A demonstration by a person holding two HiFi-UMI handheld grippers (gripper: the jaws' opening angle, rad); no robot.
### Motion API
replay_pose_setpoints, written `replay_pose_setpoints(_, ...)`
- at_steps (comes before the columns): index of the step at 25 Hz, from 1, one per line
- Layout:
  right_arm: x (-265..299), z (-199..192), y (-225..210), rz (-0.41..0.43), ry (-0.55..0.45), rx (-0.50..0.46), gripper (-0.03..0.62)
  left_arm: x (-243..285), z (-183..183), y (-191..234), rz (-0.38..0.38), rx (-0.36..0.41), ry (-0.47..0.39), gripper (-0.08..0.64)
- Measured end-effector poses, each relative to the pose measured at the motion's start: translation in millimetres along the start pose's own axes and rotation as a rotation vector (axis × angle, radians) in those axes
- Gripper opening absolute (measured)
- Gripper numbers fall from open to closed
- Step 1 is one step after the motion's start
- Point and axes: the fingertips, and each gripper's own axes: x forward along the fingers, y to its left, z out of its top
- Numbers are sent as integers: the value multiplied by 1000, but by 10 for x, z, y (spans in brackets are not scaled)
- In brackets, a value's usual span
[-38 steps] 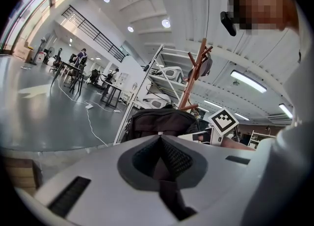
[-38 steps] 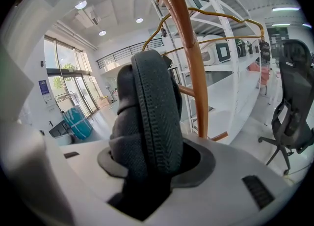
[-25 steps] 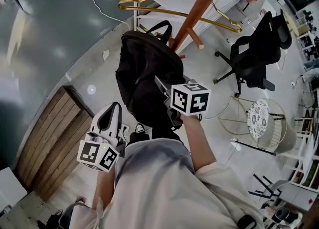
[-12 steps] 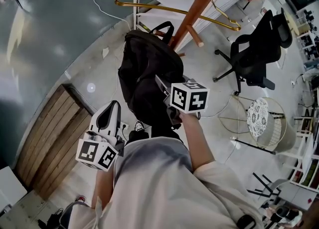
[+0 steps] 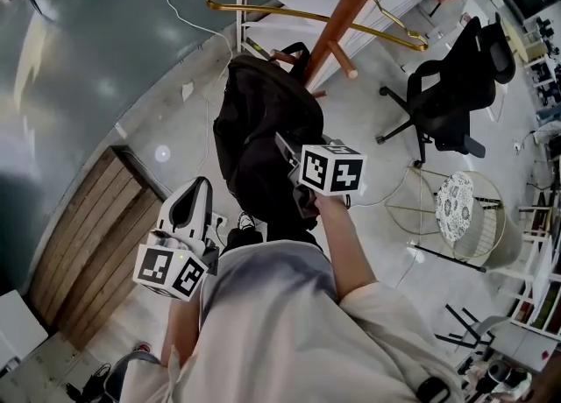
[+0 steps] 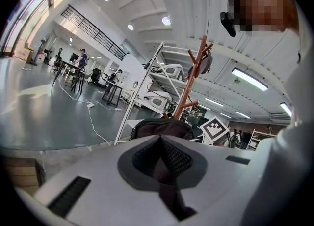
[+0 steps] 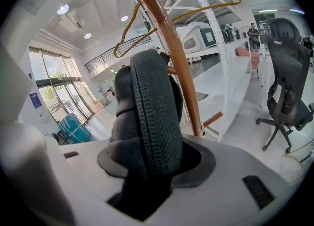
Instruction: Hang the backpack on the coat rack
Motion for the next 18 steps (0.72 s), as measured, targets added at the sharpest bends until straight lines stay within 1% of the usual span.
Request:
replay_pose_setpoints(7,76,-94,-51,-5,14,25,201,-33,-37,-10,0,-6,3,6)
replay_pose_setpoints(11,110,-162,-65,-6,25,30,202,-66,-55,-26,10,14,3,6)
replay_pose_setpoints(18,169,-237,-83,-11,36,44,202,-113,-70,-13,20,11,6,6)
